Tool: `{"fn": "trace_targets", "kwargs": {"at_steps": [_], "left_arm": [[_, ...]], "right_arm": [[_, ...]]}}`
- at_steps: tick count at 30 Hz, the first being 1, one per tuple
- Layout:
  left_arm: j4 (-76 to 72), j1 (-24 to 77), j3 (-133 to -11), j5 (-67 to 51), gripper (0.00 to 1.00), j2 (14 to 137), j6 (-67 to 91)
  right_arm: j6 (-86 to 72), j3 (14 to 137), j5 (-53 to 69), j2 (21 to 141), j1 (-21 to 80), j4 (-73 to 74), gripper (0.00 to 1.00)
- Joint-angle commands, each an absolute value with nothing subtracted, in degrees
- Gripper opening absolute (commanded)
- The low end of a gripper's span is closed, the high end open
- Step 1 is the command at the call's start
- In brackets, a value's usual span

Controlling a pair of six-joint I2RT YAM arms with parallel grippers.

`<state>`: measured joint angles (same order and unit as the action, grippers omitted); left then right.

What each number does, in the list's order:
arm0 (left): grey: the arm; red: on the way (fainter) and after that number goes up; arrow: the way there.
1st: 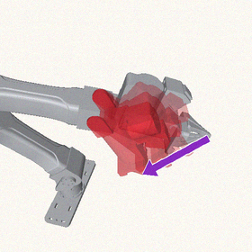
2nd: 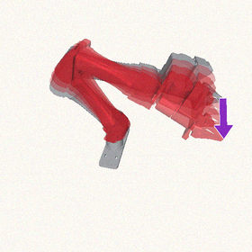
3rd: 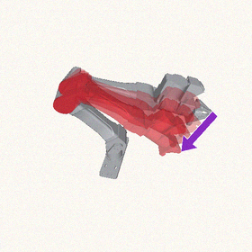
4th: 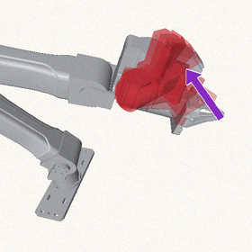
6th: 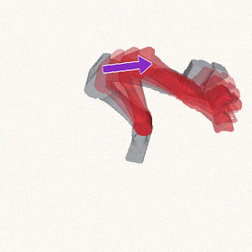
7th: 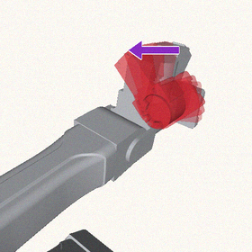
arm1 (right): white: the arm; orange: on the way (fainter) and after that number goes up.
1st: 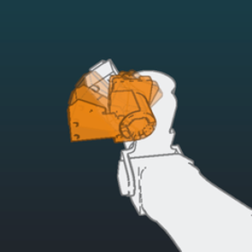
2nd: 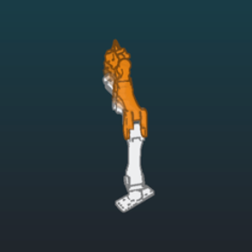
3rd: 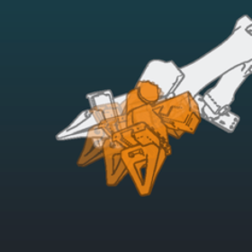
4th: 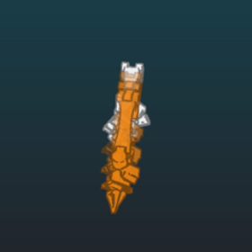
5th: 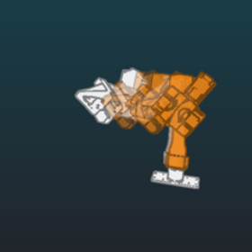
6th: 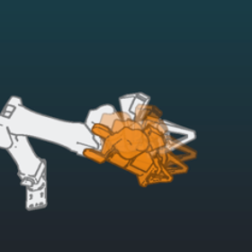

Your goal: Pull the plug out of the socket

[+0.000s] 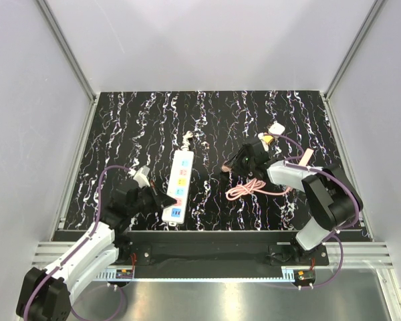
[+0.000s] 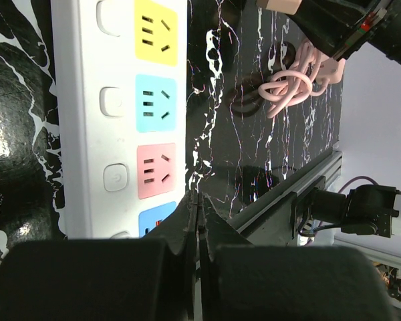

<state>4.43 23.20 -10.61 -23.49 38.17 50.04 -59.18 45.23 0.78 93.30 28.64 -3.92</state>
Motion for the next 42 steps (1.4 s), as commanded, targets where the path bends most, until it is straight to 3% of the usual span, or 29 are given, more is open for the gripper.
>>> {"fn": "trace_targets", "kwargs": {"at_steps": [1, 18, 20, 23, 35, 37, 42], "left_arm": [[3.2, 23.4, -10.1, -23.3, 0.01, 37.4, 50.5], [3.1, 23.4, -9.8, -23.3, 0.03, 36.9, 50.4], [3.1, 23.4, -9.8, -23.5, 0.03, 36.6, 50.5], [3.2, 23.4, -9.6, -23.6, 0.03, 36.4, 50.6], [3.5, 23.4, -9.6, -23.6, 0.03, 36.2, 50.4], [3.9, 23.4, -9.6, -23.6, 0.03, 35.6, 50.5], [5.1, 23.4, -9.5, -22.8, 0.05, 34.9, 50.6]], "right_arm": [[-59.5, 45.3, -0.2, 94.7, 28.1, -4.7, 0.08], [-59.9, 44.6, 1.2, 91.7, 28.2, -0.4, 0.38], [-59.9, 44.6, 1.5, 91.8, 28.2, -0.4, 0.50], [-59.6, 44.6, 1.7, 91.8, 28.2, -0.4, 0.61], [-55.6, 49.9, 2.6, 86.5, 28.2, 10.8, 0.75], [-53.6, 52.5, 1.8, 85.7, 28.2, 14.9, 0.82], [-46.7, 54.8, 1.2, 80.9, 28.3, 19.9, 0.83]]}}
